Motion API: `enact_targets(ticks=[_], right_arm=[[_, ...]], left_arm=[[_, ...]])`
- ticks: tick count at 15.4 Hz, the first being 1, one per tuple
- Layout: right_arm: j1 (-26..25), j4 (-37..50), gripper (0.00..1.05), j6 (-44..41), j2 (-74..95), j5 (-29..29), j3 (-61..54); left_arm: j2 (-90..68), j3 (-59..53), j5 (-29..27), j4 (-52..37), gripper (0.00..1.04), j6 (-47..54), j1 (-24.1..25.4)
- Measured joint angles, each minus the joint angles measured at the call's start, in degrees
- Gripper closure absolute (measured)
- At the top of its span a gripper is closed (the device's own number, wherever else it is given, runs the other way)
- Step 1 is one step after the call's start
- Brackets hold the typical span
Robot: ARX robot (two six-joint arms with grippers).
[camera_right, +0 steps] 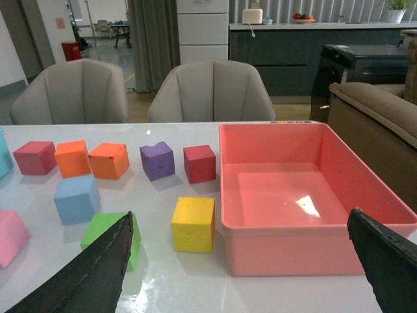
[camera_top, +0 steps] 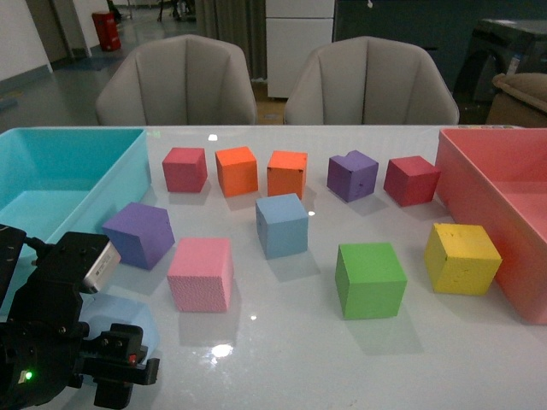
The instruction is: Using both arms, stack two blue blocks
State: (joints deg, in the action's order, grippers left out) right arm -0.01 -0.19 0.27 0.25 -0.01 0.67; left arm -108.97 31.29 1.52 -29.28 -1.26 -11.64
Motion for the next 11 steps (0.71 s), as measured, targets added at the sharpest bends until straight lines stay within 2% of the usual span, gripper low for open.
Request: enact_targets(ticks=[1, 5, 11], right_arm=[[0.0, 0.0, 0.06, 0.0, 0.0, 0.0, 0.0], [0.0, 0.0, 0.06, 0.0, 0.0, 0.0, 0.0], [0.0, -0.02, 0.06, 0.0, 0.0, 0.0, 0.0]], left_arm=[[8.7, 0.33, -0.07, 4.9, 0.58, -0.09, -4.59], [9.88, 10.36, -1.57, 13.62, 0.6, 0.31, -8.28], [-5.07, 39.78, -2.73, 29.86, 0.61, 4.2, -13.73]])
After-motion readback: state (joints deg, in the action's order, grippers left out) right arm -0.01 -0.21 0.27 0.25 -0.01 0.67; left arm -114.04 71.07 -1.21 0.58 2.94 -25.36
